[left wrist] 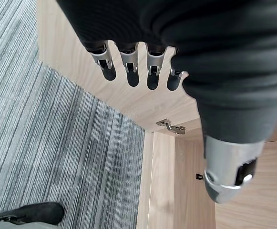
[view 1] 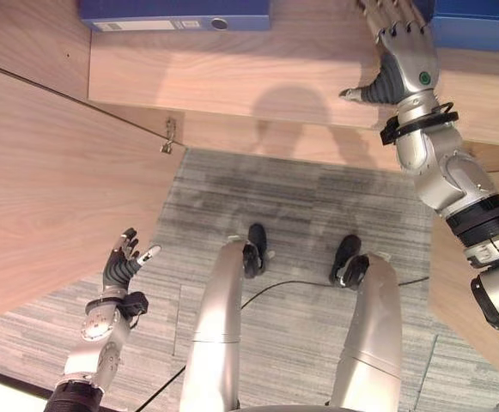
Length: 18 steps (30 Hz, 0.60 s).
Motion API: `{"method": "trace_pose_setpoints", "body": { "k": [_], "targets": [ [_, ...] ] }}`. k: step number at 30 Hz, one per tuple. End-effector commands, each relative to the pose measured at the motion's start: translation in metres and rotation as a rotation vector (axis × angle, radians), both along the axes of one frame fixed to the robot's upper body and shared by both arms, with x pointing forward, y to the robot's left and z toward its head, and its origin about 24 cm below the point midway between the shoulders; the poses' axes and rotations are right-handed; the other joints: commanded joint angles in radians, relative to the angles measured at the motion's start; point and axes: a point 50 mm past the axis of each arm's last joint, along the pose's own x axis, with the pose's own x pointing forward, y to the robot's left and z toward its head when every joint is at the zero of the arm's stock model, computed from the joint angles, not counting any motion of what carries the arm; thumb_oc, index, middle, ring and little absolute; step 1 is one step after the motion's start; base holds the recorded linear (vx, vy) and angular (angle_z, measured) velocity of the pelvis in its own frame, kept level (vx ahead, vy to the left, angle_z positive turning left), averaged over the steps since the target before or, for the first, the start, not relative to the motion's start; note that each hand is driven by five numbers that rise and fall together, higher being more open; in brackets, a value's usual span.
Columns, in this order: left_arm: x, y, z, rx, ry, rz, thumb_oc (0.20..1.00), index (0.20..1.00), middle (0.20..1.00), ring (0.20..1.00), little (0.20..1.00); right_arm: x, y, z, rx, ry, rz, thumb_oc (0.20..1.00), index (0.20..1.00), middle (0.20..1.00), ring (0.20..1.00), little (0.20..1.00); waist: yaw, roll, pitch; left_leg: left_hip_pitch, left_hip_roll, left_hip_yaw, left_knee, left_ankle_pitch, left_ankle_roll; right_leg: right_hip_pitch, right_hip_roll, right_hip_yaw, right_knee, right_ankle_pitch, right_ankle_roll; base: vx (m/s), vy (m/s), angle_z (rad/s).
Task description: Put the empty folder in the office cabinet
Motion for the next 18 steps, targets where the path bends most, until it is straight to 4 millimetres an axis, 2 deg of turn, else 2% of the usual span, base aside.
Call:
{"method": "trace_pose_setpoints", "body": {
  "k": [1, 3, 5, 10, 11, 13, 14, 16, 17, 18],
  "targets": [
    [-0.012, 0.010, -0.009, 0.026, 0.018, 0.039, 1.000, 1.000, 1.000, 1.000, 1.000, -0.004, 0.001, -0.022, -0.185, 0.040, -0.006, 1.000, 1.000, 1.000, 1.000, 1.000, -0.017, 0.024, -0.027, 0.030, 0.033, -0.022, -0.184, 0.088, -0.020, 0.057, 0.039, -0.043, -0.167, 0.088, -0.023, -0.06, 0.019, -0.07],
    [-0.008, 0.007, -0.013, 0.041, 0.036, 0.020, 1.000, 1.000, 1.000, 1.000, 1.000, -0.001, 0.002, -0.047, -0.305, 0.101, -0.042, 1.000, 1.000, 1.000, 1.000, 1.000, -0.023, 0.018, -0.027, 0.078, 0.027, -0.008, -0.252, 0.111, -0.031, 0.102, 0.038, -0.052, -0.235, 0.121, -0.007, -0.09, 0.036, -0.12],
    [-0.006, 0.000, -0.016, 0.036, 0.042, -0.019, 1.000, 1.000, 1.000, 1.000, 1.000, 0.001, 0.000, -0.074, -0.400, 0.160, -0.076, 1.000, 1.000, 1.000, 1.000, 1.000, -0.029, 0.016, -0.025, 0.185, 0.002, 0.008, -0.393, 0.152, -0.031, 0.197, 0.031, -0.072, -0.358, 0.175, 0.022, -0.13, 0.064, -0.05],
    [-0.008, -0.002, -0.023, 0.035, 0.077, -0.049, 1.000, 1.000, 1.000, 1.000, 1.000, 0.004, -0.006, -0.109, -0.483, 0.264, -0.121, 1.000, 1.000, 1.000, 1.000, 1.000, -0.035, 0.026, -0.006, 0.386, -0.018, 0.017, -0.655, 0.242, -0.038, 0.383, 0.028, -0.096, -0.627, 0.282, 0.052, -0.06, 0.032, -0.07],
    [-0.008, -0.005, -0.026, 0.031, 0.085, -0.060, 1.000, 1.000, 1.000, 1.000, 1.000, 0.003, -0.009, -0.121, -0.500, 0.298, -0.131, 1.000, 1.000, 1.000, 1.000, 1.000, -0.037, 0.030, -0.005, 0.426, -0.023, 0.022, -0.707, 0.262, -0.042, 0.425, 0.033, -0.104, -0.694, 0.303, 0.056, -0.02, -0.009, -0.11],
    [-0.013, -0.007, -0.042, 0.019, 0.154, -0.057, 1.000, 1.000, 1.000, 1.000, 1.000, -0.002, -0.013, -0.165, -0.526, 0.434, -0.153, 1.000, 1.000, 1.000, 1.000, 1.000, -0.040, 0.035, -0.014, 0.541, -0.041, 0.030, -0.848, 0.321, -0.063, 0.546, 0.055, -0.129, -0.849, 0.346, 0.065, 0.01, -0.034, -0.04],
    [-0.017, -0.009, -0.051, 0.010, 0.194, -0.048, 1.000, 1.000, 1.000, 1.000, 1.000, -0.005, -0.015, -0.178, -0.499, 0.478, -0.162, 1.000, 1.000, 1.000, 1.000, 1.000, -0.040, 0.037, -0.018, 0.574, -0.045, 0.032, -0.886, 0.339, -0.070, 0.578, 0.058, -0.137, -0.885, 0.357, 0.069, 0.04, -0.049, -0.11],
    [-0.033, -0.006, -0.085, 0.013, 0.360, 0.014, 1.000, 1.000, 1.000, 1.000, 1.000, -0.015, -0.028, -0.221, -0.400, 0.625, -0.236, 1.000, 1.000, 1.000, 1.000, 1.000, -0.044, 0.042, -0.029, 0.668, -0.053, 0.036, -0.990, 0.393, -0.091, 0.675, 0.072, -0.152, -0.975, 0.380, 0.071, 0.03, -0.073, -0.08],
    [-0.039, -0.005, -0.095, 0.016, 0.419, 0.039, 1.000, 1.000, 1.000, 1.000, 1.000, -0.020, -0.031, -0.235, -0.381, 0.672, -0.256, 1.000, 1.000, 1.000, 1.000, 1.000, -0.044, 0.043, -0.033, 0.693, -0.056, 0.033, -1.012, 0.402, -0.093, 0.702, 0.080, -0.153, -1.003, 0.383, 0.070, 0.02, -0.050, 0.03],
    [-0.039, -0.005, -0.095, 0.017, 0.418, 0.039, 1.000, 1.000, 1.000, 1.000, 1.000, -0.020, -0.031, -0.235, -0.380, 0.672, -0.256, 1.000, 1.000, 1.000, 1.000, 1.000, -0.044, 0.043, -0.030, 0.699, -0.056, 0.032, -1.017, 0.404, -0.093, 0.708, 0.081, -0.154, -1.007, 0.385, 0.070, 0.04, -0.077, 0.01]
  ]
}}
